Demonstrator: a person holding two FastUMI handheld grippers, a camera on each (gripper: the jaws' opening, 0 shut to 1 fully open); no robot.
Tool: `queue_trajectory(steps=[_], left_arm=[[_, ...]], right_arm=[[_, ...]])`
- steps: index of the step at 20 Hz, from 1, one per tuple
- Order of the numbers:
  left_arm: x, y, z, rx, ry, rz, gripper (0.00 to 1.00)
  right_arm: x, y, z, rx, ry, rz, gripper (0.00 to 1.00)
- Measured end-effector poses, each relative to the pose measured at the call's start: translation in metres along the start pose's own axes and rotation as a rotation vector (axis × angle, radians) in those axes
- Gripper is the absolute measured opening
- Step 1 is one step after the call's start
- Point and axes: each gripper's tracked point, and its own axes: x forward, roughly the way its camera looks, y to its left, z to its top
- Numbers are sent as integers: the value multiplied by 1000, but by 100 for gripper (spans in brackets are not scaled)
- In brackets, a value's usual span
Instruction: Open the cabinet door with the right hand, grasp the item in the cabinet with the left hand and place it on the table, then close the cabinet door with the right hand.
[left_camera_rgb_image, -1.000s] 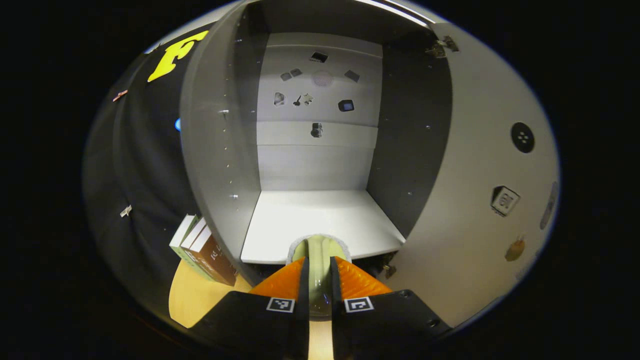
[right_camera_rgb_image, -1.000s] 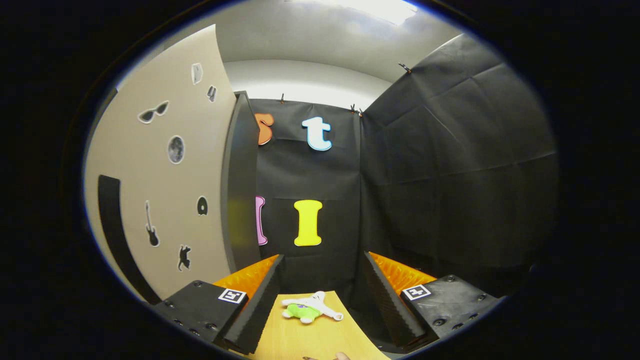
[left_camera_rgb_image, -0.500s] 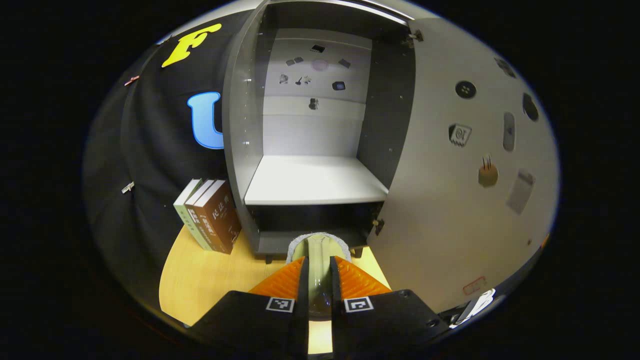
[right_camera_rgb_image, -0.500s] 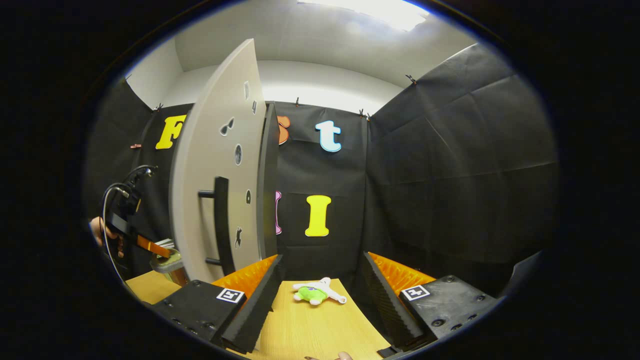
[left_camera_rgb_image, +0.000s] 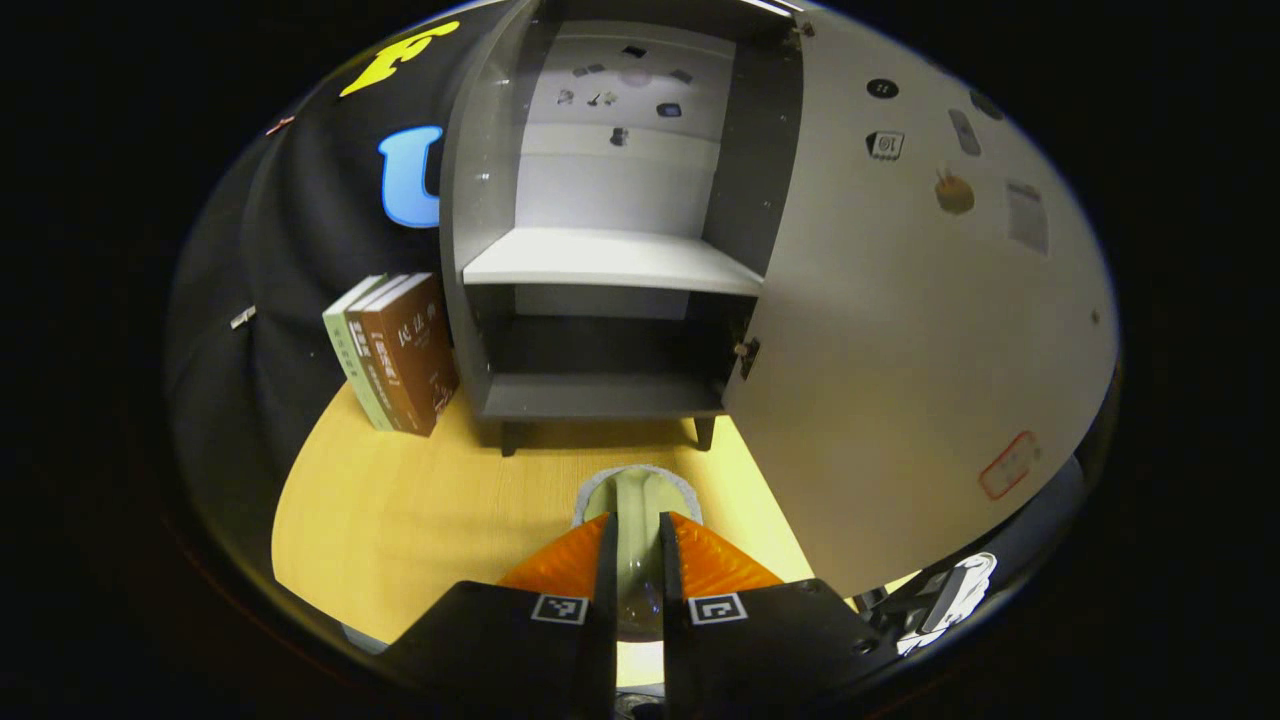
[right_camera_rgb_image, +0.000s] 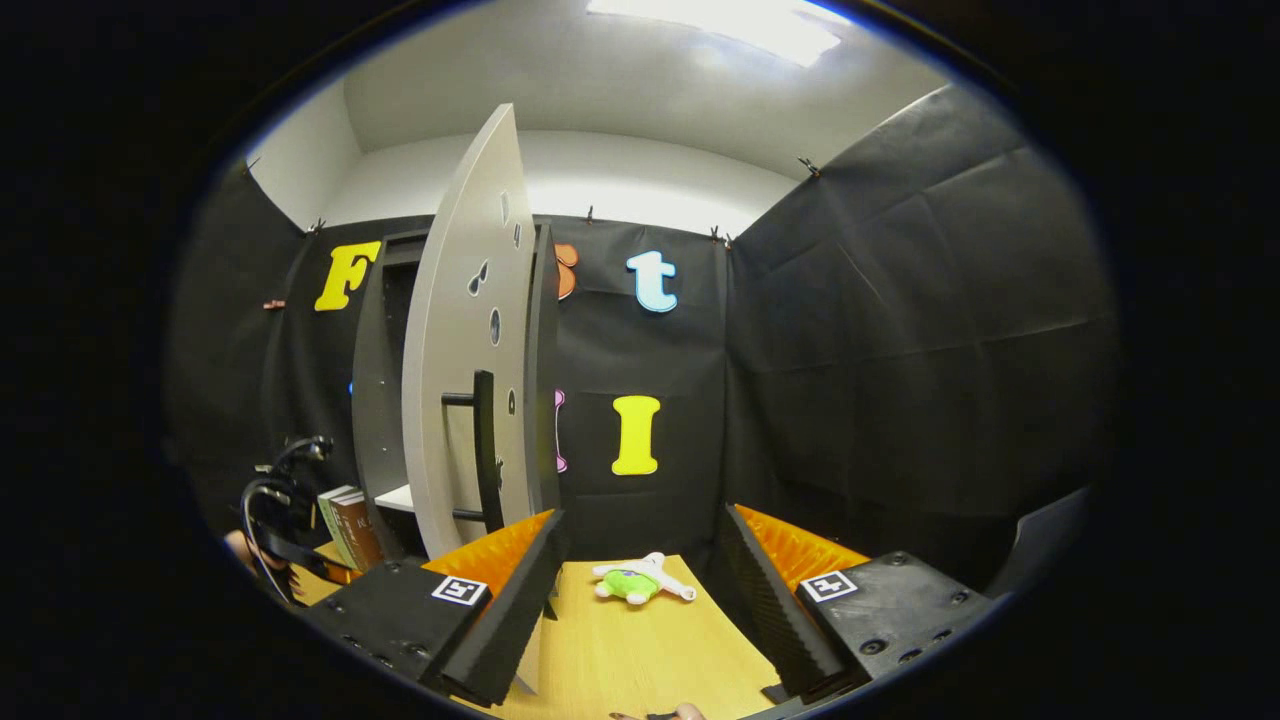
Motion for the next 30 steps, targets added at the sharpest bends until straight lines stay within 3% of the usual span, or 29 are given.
queue_trajectory(steps=[7, 9, 16, 20, 22, 24, 29, 30], left_arm=[[58, -1, -86, -73, 64, 55, 23], [69, -10, -105, -89, 68, 34, 22], [100, -9, -139, -68, 43, 76, 22], [111, 7, -154, -97, 52, 142, 28], [113, 7, -154, -107, 35, 135, 28], [113, 9, -152, -105, 34, 138, 34], [98, 12, -142, -84, 22, 144, 70], [93, 12, -135, -77, 10, 141, 72]], right_arm=[[26, -37, -18, 106, 22, -27, 98], [29, -47, -30, 110, 36, -34, 98], [36, -67, -66, 70, 96, -23, 98], [38, -76, -86, 33, 142, -10, 98], [40, -78, -95, 31, 163, -8, 98], [43, -78, -99, 37, 177, 0, 98], [41, -77, -93, 69, 177, 9, 98], [41, -74, -93, 75, 178, 16, 98]])
